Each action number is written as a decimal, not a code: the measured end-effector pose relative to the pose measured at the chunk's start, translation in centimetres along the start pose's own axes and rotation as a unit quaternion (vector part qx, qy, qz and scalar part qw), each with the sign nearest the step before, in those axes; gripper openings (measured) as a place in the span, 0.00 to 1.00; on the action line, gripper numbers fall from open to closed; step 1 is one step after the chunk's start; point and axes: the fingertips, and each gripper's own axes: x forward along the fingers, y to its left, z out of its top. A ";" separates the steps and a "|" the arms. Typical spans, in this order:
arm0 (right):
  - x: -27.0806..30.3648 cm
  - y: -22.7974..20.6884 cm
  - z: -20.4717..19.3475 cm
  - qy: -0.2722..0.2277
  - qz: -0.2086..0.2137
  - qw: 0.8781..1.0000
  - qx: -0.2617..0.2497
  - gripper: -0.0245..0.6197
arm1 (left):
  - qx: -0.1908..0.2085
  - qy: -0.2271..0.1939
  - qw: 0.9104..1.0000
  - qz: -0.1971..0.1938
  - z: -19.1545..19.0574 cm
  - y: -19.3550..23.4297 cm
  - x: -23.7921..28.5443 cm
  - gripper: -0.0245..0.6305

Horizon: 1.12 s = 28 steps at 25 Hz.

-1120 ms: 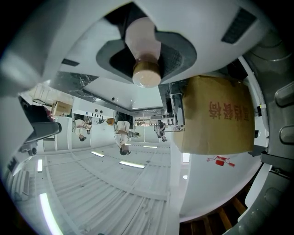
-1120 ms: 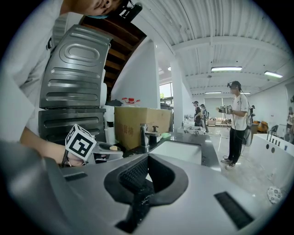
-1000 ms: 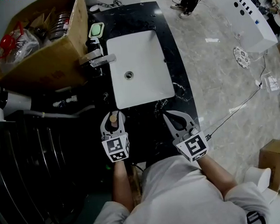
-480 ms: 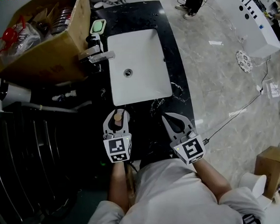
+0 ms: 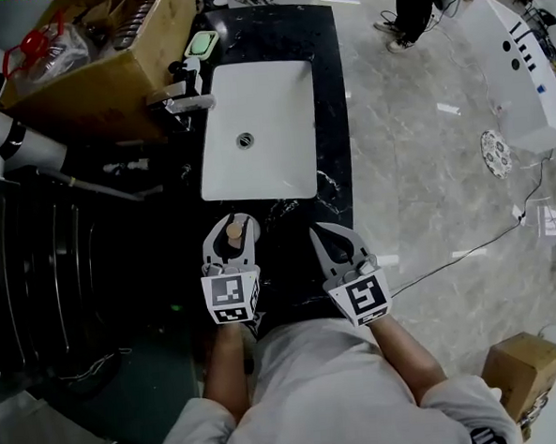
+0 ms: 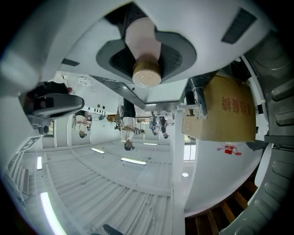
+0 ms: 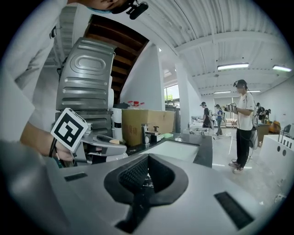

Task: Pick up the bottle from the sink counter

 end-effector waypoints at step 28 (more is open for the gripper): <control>-3.4 -6.5 5.7 -0.067 0.133 0.988 -0.035 0.05 | -0.008 -0.045 0.992 0.122 11.1 -11.4 -2.0 0.23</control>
